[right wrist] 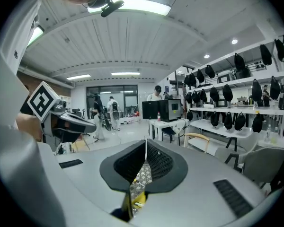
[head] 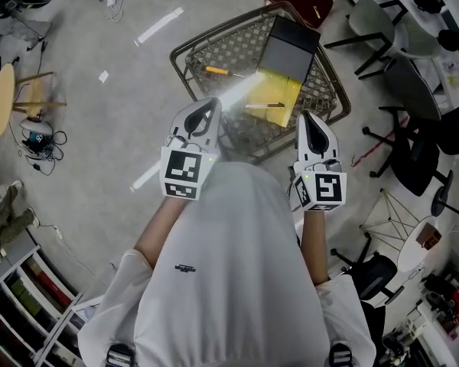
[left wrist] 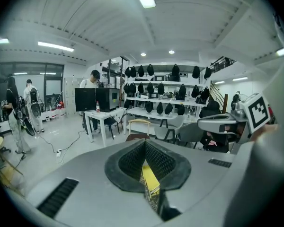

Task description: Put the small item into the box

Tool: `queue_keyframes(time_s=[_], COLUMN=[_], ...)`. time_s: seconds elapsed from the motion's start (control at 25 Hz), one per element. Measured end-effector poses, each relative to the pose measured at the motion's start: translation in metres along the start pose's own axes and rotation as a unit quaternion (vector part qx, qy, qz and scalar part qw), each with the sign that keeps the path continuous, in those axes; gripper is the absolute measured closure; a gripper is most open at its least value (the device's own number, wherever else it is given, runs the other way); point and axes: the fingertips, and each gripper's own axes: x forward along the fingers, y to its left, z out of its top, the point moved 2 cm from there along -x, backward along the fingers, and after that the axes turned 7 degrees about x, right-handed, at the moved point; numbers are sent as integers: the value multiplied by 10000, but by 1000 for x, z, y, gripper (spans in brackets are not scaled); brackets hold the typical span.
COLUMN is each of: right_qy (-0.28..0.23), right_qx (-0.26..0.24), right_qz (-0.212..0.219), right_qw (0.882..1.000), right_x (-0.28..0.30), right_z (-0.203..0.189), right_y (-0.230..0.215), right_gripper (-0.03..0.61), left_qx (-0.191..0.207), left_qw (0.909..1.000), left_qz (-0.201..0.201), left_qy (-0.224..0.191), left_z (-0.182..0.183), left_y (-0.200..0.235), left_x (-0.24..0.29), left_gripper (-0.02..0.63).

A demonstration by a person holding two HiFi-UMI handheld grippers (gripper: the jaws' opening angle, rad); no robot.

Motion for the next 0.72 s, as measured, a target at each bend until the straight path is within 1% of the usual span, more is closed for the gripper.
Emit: queue_keyframes(time_s=[0.72], right_qy=[-21], right_qx=[-8], right_qz=[31], right_qw=[10000], right_x=[7], right_z=[2], right_y=[3], right_gripper=[578], left_qx=[-16], left_qw=[10000], left_qz=[-5], left_qy=[-46], left_z=[-2], left_y=[3], left_x=[-1], left_gripper=[612])
